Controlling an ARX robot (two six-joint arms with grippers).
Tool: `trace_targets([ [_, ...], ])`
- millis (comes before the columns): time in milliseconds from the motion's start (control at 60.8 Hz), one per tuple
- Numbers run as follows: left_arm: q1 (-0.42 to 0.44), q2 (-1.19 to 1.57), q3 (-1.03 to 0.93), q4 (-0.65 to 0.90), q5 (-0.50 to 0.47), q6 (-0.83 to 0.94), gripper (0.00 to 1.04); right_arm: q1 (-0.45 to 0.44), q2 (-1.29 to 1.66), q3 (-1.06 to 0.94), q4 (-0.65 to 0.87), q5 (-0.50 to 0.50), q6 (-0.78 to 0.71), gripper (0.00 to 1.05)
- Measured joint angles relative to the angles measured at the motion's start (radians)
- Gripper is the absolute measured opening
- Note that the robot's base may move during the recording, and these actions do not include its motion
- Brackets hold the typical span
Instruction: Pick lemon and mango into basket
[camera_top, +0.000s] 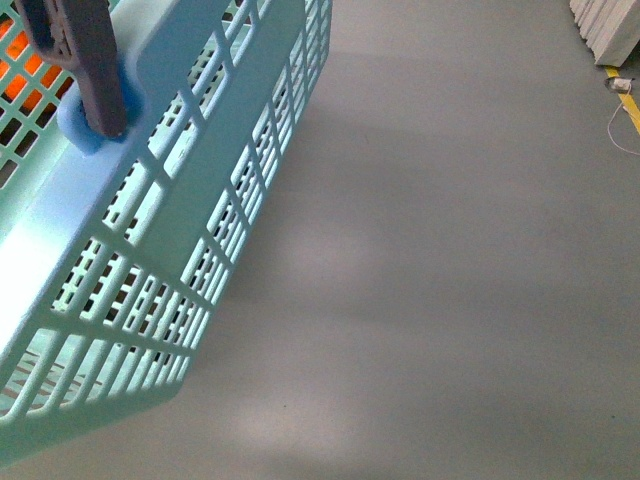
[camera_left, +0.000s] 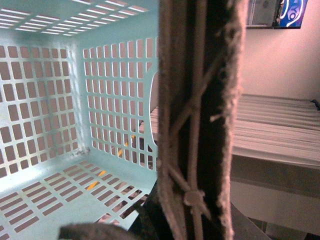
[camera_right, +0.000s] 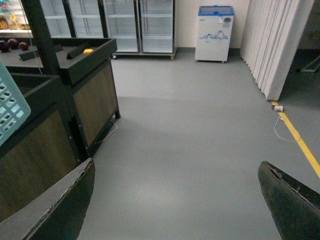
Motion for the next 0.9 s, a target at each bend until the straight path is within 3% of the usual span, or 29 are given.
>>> trace_targets([
  [904, 0.000, 0.000, 0.001, 0.000, 0.000, -0.003, 0.05, 0.000, 0.000, 0.000, 0.000, 0.004, 0.000, 0.96],
])
